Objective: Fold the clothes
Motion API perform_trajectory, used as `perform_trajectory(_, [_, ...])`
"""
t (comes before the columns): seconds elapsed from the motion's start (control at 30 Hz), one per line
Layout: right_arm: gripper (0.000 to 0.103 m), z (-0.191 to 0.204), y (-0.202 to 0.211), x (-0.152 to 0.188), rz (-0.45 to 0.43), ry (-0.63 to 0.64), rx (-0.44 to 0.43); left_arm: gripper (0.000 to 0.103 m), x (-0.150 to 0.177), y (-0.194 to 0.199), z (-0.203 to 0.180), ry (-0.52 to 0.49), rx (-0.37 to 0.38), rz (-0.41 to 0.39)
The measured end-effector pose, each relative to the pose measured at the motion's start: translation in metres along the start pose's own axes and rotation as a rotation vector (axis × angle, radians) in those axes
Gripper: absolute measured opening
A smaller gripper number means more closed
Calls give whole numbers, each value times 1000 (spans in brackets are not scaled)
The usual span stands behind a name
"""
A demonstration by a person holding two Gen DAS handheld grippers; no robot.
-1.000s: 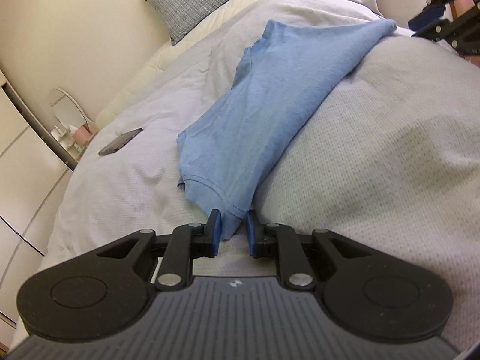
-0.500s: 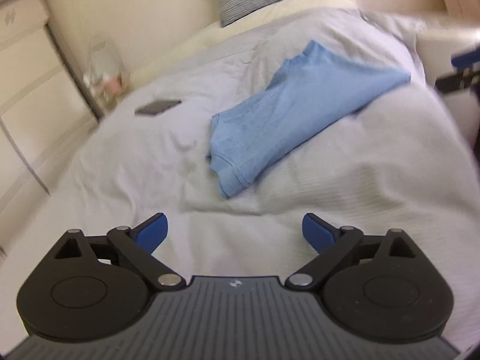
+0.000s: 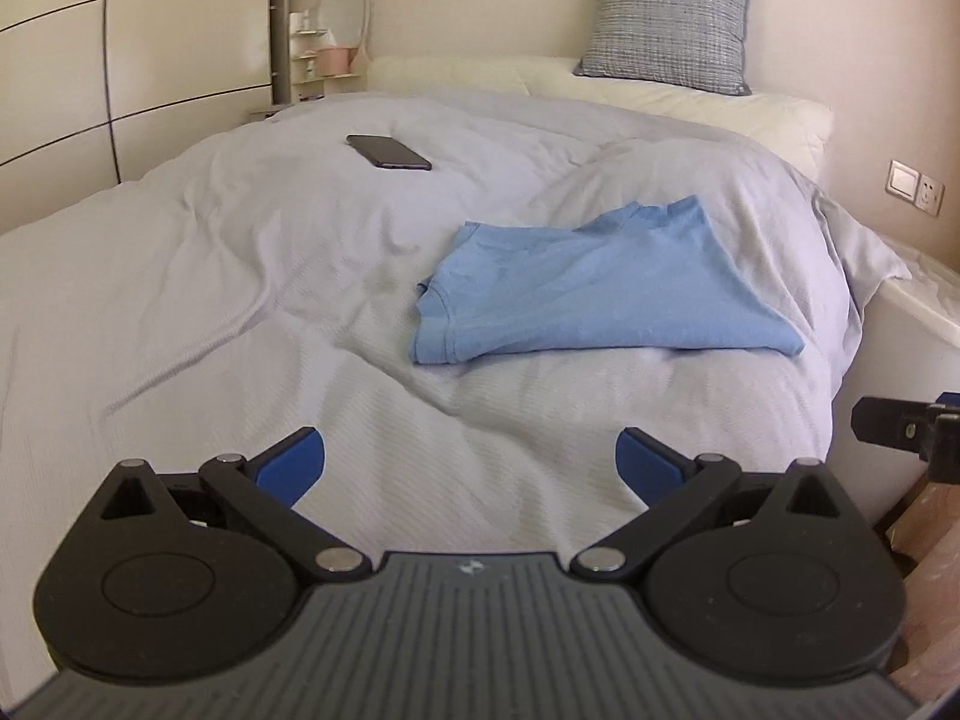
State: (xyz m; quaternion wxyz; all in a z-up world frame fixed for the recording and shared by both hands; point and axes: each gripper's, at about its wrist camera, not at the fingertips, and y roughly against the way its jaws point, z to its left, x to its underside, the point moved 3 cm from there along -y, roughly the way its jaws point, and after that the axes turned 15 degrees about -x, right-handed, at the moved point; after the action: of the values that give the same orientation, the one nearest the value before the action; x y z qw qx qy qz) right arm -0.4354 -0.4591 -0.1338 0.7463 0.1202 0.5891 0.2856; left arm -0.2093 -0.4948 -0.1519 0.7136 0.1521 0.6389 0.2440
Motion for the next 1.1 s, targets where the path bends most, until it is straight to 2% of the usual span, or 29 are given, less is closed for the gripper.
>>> perform_trajectory(0.17, [100,7,12,2,3,7,-9,102,4,18,5,49,-6,18])
perform_trajectory(0.4, [100,10,26,7,6,-6,-13,102,4,38,5,12,-39,20])
perform_trajectory(0.6, [100,14,38,6,-9,-7,-20,102,4,48,0,12,-18,32])
perform_trajectory(1.1, [100,24,60,2,-33,2,-30,102,-4,70,-3,-6,-15,-5])
